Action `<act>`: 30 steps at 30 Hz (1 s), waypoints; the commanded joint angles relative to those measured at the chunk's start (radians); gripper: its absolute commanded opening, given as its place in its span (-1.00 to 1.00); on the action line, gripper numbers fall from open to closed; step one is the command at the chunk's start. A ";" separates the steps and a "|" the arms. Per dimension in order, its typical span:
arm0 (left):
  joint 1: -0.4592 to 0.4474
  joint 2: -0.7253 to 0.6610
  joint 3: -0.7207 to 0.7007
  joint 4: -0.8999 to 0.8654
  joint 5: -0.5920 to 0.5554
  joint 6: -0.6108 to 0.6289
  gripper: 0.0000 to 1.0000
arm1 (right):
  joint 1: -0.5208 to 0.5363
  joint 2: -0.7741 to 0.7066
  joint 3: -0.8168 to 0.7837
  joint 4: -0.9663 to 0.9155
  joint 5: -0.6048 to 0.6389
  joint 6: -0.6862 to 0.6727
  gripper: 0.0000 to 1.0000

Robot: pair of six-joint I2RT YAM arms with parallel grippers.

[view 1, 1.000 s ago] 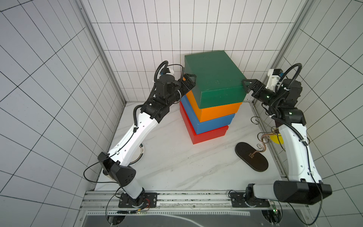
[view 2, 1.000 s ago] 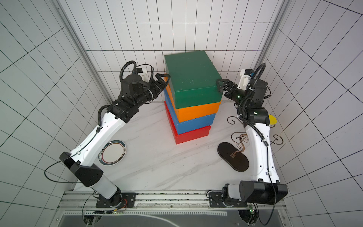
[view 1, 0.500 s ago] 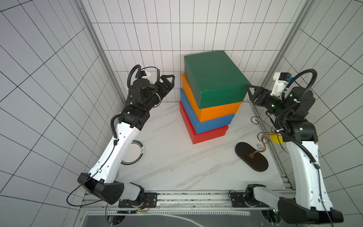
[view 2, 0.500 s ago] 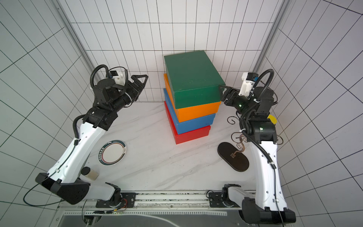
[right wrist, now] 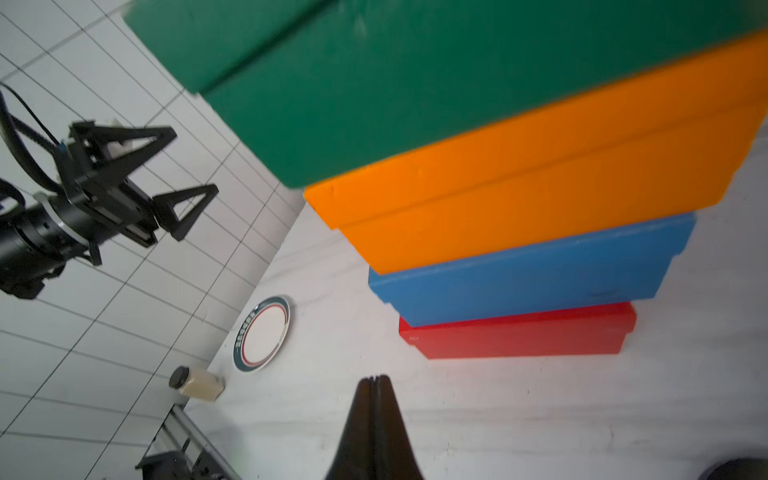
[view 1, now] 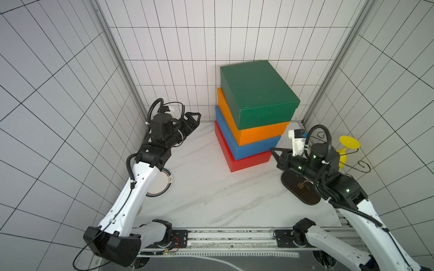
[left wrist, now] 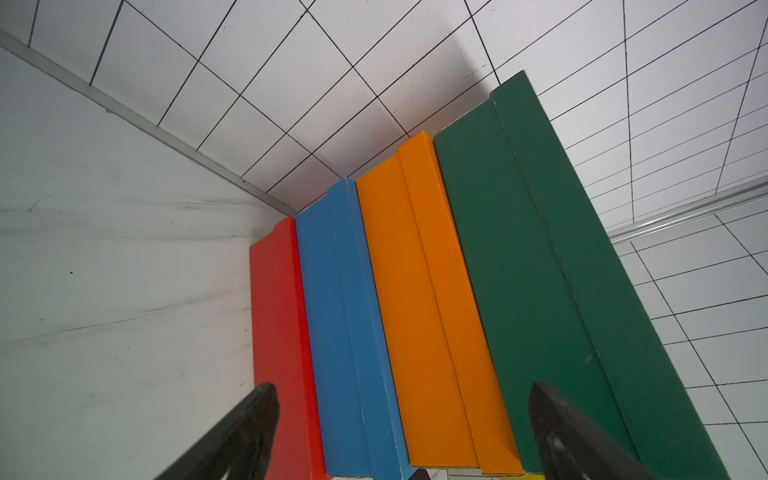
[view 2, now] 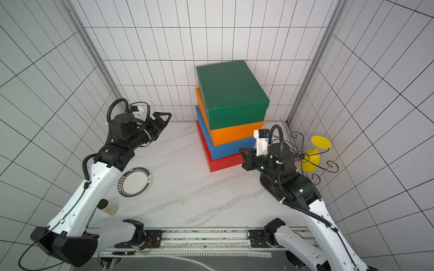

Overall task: Stack the shoeboxes
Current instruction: Move the shoeboxes to the center of the board.

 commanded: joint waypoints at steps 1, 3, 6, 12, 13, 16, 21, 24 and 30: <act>0.010 -0.025 -0.044 -0.004 0.028 0.018 0.86 | 0.118 -0.033 -0.181 -0.021 0.127 0.099 -1.00; 0.010 -0.030 -0.071 -0.004 0.029 0.019 0.86 | 0.201 -0.025 -0.272 0.013 0.173 0.140 -1.00; 0.010 -0.032 -0.104 0.001 0.034 0.029 0.85 | 0.298 -0.016 -0.369 0.080 0.280 0.187 -1.00; 0.011 -0.032 -0.202 0.033 0.063 0.036 0.85 | 0.324 0.016 -0.568 0.204 0.510 0.219 -1.00; 0.011 -0.030 -0.219 0.042 0.072 0.034 0.83 | 0.324 0.012 -0.608 0.237 0.546 0.224 -1.00; 0.012 -0.016 -0.266 0.067 0.099 0.033 0.79 | 0.321 -0.036 -0.747 0.437 0.638 0.210 -1.00; 0.012 0.002 -0.332 0.124 0.138 0.033 0.72 | 0.194 -0.022 -0.901 0.704 0.637 0.174 -1.00; 0.013 0.018 -0.365 0.136 0.151 0.043 0.70 | 0.010 0.078 -0.921 0.830 0.478 0.152 -1.00; 0.019 0.069 -0.400 0.159 0.194 0.050 0.69 | -0.219 0.306 -0.837 0.985 0.259 0.103 -1.00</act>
